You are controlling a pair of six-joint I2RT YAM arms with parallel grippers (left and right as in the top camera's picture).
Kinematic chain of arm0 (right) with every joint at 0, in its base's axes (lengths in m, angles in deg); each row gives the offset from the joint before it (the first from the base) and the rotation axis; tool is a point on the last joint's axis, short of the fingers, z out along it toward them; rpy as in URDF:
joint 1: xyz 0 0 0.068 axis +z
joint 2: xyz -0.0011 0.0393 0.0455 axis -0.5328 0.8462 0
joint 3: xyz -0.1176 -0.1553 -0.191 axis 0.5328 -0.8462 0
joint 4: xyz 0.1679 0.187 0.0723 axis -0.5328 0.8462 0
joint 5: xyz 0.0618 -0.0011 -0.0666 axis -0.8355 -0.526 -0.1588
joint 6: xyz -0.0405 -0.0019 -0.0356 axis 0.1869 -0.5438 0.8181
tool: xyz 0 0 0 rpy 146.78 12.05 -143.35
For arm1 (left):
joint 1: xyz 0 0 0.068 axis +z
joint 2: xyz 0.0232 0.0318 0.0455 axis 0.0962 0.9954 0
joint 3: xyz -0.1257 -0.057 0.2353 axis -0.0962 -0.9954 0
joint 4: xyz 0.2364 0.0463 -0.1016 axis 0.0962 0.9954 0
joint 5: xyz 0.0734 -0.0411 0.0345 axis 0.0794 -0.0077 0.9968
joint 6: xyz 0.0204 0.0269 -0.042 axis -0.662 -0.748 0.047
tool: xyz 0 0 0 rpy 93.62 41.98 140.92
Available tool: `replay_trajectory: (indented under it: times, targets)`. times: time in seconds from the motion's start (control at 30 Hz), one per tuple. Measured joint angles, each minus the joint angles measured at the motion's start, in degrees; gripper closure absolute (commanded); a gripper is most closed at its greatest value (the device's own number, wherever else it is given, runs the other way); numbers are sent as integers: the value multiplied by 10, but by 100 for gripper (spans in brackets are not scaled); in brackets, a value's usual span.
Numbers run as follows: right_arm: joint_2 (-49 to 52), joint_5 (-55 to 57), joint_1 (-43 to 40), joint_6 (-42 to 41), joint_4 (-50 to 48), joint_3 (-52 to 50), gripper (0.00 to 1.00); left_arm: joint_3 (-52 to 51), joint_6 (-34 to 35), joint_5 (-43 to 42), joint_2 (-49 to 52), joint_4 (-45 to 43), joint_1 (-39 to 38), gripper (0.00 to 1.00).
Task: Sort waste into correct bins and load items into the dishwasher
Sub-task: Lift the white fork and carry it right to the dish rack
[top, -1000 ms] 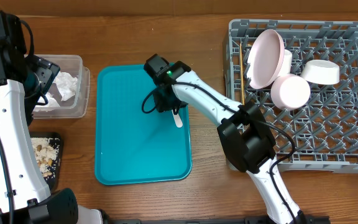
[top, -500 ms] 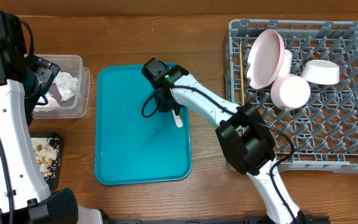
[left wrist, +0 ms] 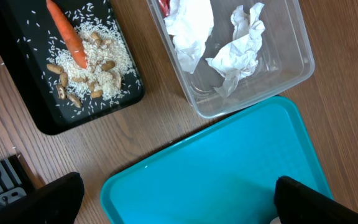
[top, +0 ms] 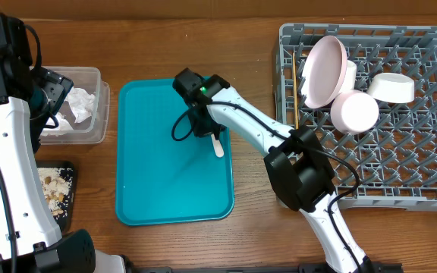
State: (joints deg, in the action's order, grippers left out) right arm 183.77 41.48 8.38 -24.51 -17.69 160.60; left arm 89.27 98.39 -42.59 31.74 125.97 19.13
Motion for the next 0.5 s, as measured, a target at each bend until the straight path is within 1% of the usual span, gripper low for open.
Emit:
replay_trajectory:
  times: [0.13, 0.3, 0.33, 0.4, 0.47, 0.5]
  targets:
    - [1, 0, 0, 0, 38, 68, 96, 0, 0, 0, 0, 0, 0, 0]
    - [2, 17, -12, 0, 125, 182, 96, 0, 0, 0, 0, 0, 0, 0]
    - [2, 26, -22, 0, 155, 217, 96, 0, 0, 0, 0, 0, 0, 0]
    - [2, 38, -48, 2, 185, 271, 96, 0, 0, 0, 0, 0, 0, 0]
    - [2, 48, -89, 7, 214, 314, 96, 0, 0, 0, 0, 0, 0, 0]
    - [2, 52, -123, 13, 227, 336, 96, 0, 0, 0, 0, 0, 0, 0]
